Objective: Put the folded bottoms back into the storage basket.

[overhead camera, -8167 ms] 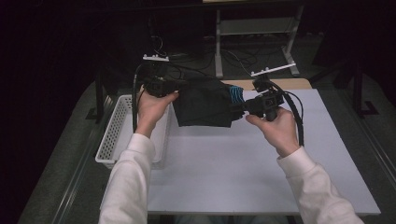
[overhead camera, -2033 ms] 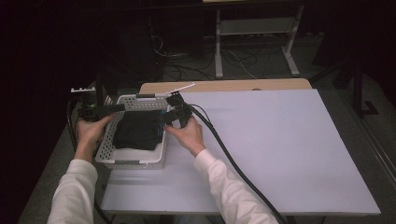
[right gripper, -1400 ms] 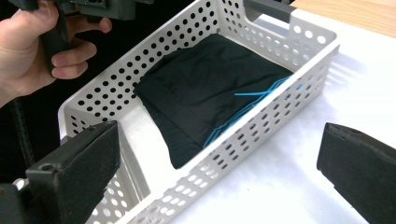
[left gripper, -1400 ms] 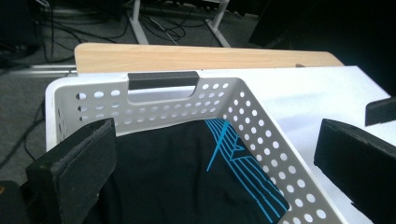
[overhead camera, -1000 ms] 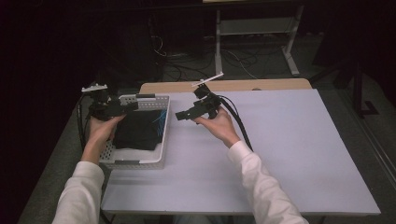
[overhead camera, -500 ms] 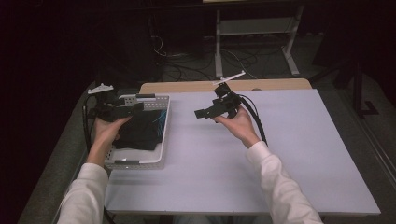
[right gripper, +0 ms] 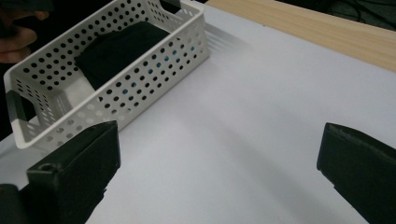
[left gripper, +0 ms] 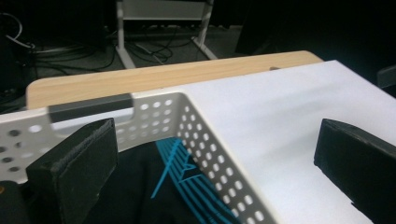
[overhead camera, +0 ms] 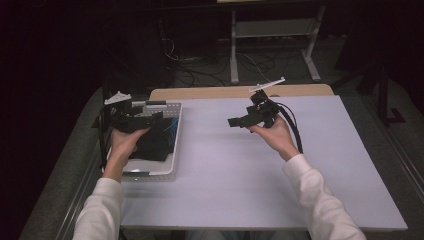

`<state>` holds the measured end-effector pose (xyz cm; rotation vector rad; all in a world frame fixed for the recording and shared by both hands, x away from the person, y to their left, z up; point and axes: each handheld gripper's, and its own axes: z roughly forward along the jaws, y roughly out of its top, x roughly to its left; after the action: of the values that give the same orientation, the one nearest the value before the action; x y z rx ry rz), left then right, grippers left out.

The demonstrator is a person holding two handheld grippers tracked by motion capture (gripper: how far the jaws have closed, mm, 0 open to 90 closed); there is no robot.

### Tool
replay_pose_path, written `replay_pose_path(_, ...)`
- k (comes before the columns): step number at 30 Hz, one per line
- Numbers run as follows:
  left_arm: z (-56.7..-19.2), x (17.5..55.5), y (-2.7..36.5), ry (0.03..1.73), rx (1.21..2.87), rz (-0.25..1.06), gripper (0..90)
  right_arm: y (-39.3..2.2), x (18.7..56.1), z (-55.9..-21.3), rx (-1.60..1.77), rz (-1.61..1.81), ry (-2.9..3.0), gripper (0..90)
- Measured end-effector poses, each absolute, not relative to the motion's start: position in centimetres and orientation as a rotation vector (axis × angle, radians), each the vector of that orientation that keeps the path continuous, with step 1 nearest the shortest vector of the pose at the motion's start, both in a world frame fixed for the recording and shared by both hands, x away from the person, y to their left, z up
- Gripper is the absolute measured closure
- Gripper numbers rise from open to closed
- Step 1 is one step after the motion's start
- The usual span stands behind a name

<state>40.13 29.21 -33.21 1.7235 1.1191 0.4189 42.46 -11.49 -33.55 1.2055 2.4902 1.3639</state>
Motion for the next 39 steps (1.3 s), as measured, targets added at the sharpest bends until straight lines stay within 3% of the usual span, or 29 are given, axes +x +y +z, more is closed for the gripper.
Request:
replay_pose_path(22,-33.9,38.3,24.4,1.052,1.728,0.422,0.0,-18.0,40.2,-35.6,1.246,1.360,2.440,0.0)
replay_pose_path(39,-35.4,34.8,22.5,0.964,1.727,0.428,0.0,-20.2,37.4,-37.9,1.264,1.390,2.391,0.0)
